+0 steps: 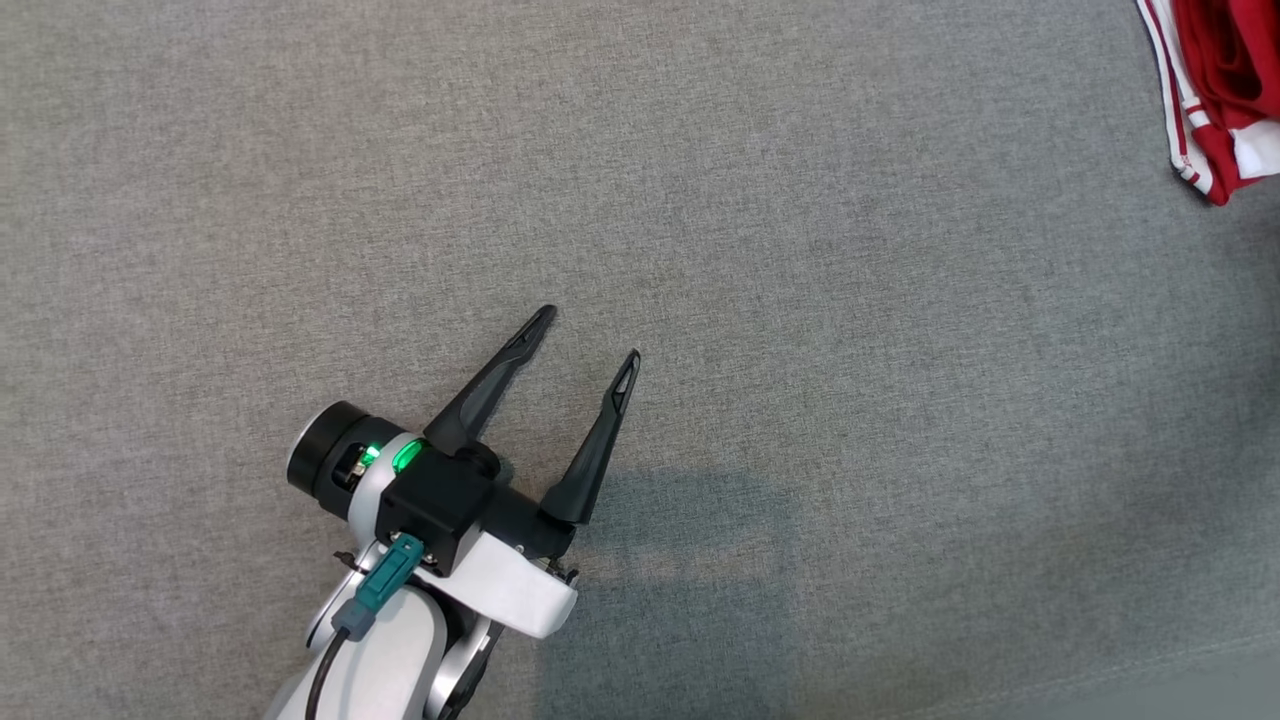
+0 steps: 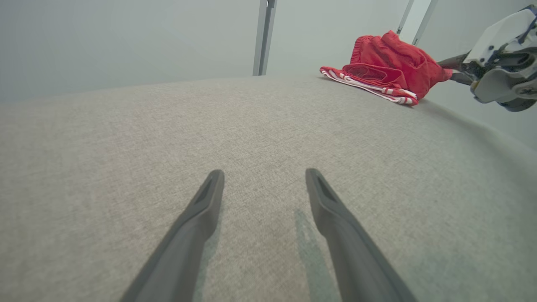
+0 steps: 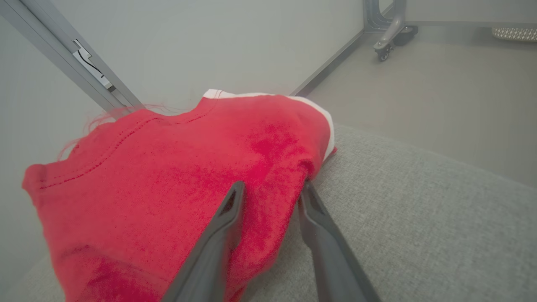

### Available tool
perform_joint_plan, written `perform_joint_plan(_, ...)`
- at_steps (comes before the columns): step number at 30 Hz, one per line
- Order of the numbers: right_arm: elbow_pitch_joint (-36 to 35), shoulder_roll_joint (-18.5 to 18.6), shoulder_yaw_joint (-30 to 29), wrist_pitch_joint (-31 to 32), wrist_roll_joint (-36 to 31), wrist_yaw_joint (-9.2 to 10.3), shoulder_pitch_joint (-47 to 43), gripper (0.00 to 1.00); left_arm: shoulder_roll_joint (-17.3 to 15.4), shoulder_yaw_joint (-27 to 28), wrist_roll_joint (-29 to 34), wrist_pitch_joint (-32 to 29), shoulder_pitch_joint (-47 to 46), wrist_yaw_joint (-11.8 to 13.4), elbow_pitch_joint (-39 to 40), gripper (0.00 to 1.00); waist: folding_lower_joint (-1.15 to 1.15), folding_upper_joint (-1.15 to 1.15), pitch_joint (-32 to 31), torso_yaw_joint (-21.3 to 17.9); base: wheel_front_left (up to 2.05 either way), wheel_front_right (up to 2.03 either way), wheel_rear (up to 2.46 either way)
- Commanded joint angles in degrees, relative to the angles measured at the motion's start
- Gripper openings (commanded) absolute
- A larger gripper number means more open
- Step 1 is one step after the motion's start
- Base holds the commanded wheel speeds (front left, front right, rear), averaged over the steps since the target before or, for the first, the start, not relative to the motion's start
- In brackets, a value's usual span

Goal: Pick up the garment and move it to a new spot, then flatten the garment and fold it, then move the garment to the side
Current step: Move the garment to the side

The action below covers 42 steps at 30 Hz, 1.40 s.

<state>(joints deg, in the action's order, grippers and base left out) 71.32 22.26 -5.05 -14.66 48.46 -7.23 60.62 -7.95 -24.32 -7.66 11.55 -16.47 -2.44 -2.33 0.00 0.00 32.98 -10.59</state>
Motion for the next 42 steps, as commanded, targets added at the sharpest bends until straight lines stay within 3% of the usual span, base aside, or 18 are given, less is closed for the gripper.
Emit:
perform_joint_plan(1,-0.8,1.36,0.12,-0.34,-1.63,-0.25,-0.2,1.0,-0.38,1.07,-0.69,-0.59,1.0,0.75,-0.52,1.0,0.0,0.0,-0.22,0.22,0.0,0.0,0.0)
perform_joint_plan(4,-1.82,1.67,-0.75,-0.34,-4.03,-0.25,-0.52,1.0,-0.26,1.27,-0.95,-0.22,1.13,1.22,-0.7,1.0,0.0,0.0,-1.05,0.46,0.0,0.0,0.0)
perform_joint_plan(11,-12.04,1.08,-5.14,-0.34,-14.54,-0.25,-7.02,1.0,0.38,2.57,-2.32,1.09,1.48,2.75,-1.45,1.0,0.0,0.0,-5.44,0.82,0.0,0.0,0.0)
perform_joint_plan(16,-20.06,-1.98,-7.03,-0.34,-22.35,-0.25,-12.88,1.0,0.85,3.79,-3.86,2.02,2.43,3.53,-2.03,1.0,0.0,0.0,-9.7,1.66,0.0,0.0,0.0)
perform_joint_plan(22,-30.76,-6.02,-5.36,-0.34,-30.11,-0.25,-20.21,1.0,1.25,5.44,-5.56,2.89,4.29,4.34,-2.57,1.0,0.0,0.0,-15.42,3.48,0.0,0.0,0.0)
perform_joint_plan(34,-46.7,-9.68,0.79,-0.34,-36.15,-0.25,-35.53,1.0,2.34,9.87,-7.97,3.42,9.83,6.3,-2.4,1.0,0.0,0.0,-26.87,8.56,0.0,0.0,0.0)
perform_joint_plan(42,-58.55,-12.12,3.09,-0.34,-36.9,-0.25,-47.26,1.0,2.55,14.18,-7.59,3.43,14.79,5.91,0.39,1.0,0.0,0.0,-32.92,12.19,0.0,0.0,0.0)
